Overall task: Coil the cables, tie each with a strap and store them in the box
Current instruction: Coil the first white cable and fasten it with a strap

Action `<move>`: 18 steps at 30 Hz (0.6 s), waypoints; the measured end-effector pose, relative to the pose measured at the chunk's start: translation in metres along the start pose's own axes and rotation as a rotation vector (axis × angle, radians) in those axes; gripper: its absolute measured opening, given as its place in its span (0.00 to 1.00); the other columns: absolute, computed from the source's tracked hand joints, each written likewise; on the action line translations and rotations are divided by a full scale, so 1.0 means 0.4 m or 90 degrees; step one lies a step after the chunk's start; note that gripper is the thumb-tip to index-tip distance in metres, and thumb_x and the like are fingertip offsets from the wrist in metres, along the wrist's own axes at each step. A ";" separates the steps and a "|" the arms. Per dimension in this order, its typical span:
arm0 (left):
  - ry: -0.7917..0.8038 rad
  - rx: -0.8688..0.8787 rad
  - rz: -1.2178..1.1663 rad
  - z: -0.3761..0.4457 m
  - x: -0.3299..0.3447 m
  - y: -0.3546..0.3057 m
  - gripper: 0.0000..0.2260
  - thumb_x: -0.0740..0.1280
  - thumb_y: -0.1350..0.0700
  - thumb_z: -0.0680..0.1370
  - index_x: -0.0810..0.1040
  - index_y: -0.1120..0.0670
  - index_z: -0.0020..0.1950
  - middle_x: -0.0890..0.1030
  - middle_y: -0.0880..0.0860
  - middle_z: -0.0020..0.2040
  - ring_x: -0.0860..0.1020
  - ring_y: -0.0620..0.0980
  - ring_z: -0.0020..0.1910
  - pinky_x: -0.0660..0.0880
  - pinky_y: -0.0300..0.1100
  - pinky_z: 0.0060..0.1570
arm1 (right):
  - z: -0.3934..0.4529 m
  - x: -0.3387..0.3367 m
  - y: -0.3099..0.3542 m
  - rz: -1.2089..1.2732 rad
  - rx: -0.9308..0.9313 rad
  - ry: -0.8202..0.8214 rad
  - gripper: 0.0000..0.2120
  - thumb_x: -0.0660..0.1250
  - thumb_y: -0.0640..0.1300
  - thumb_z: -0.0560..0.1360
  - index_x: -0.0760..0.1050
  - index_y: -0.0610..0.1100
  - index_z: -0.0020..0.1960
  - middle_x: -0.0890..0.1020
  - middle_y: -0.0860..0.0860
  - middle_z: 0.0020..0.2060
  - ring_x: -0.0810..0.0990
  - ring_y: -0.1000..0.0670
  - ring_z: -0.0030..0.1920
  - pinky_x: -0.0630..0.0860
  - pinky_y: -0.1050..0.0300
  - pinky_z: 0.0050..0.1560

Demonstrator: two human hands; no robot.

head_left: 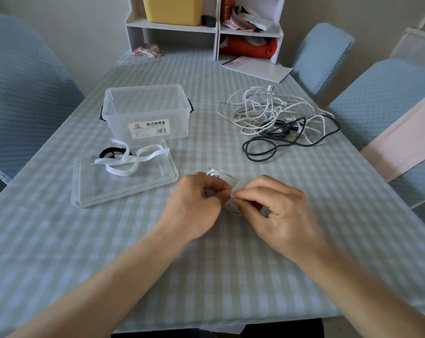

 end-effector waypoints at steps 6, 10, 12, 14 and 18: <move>-0.008 -0.032 -0.030 0.005 -0.001 0.008 0.09 0.72 0.57 0.75 0.82 0.49 0.34 0.76 0.41 0.30 0.72 0.37 0.30 0.65 0.29 0.30 | 0.003 0.004 0.003 -0.059 -0.056 0.007 0.04 0.71 0.36 0.76 0.84 0.40 0.47 0.82 0.49 0.42 0.81 0.51 0.37 0.76 0.55 0.34; 0.029 -0.058 -0.100 0.002 -0.004 0.009 0.07 0.72 0.59 0.74 0.85 0.52 0.36 0.81 0.49 0.34 0.76 0.43 0.36 0.71 0.37 0.40 | 0.003 0.010 0.017 -0.135 -0.113 0.008 0.04 0.69 0.35 0.77 0.84 0.38 0.48 0.82 0.47 0.40 0.80 0.47 0.35 0.76 0.51 0.29; 0.051 -0.056 -0.118 0.002 -0.007 0.008 0.07 0.72 0.60 0.74 0.85 0.52 0.38 0.83 0.56 0.39 0.78 0.48 0.40 0.74 0.44 0.45 | 0.002 0.017 0.029 -0.174 -0.140 0.013 0.04 0.69 0.33 0.77 0.83 0.37 0.47 0.81 0.46 0.39 0.80 0.47 0.35 0.75 0.50 0.28; 0.077 -0.055 -0.126 0.004 -0.008 0.011 0.05 0.72 0.59 0.74 0.86 0.51 0.40 0.84 0.58 0.44 0.81 0.50 0.45 0.77 0.50 0.54 | 0.000 0.019 0.037 -0.200 -0.161 0.011 0.04 0.69 0.32 0.76 0.82 0.36 0.46 0.80 0.46 0.38 0.79 0.47 0.34 0.75 0.51 0.27; 0.103 -0.077 -0.181 0.004 -0.015 0.019 0.04 0.72 0.58 0.71 0.87 0.51 0.41 0.86 0.52 0.45 0.82 0.49 0.53 0.74 0.51 0.64 | -0.007 0.023 0.041 -0.218 -0.184 0.022 0.04 0.69 0.30 0.75 0.83 0.34 0.47 0.80 0.44 0.38 0.78 0.46 0.34 0.75 0.51 0.28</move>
Point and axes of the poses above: each hand's wrist, its own z-axis towards the middle knuckle, its own x-axis out of the palm, y = z × x, the point moved 7 cm from there along z, towards the middle knuckle
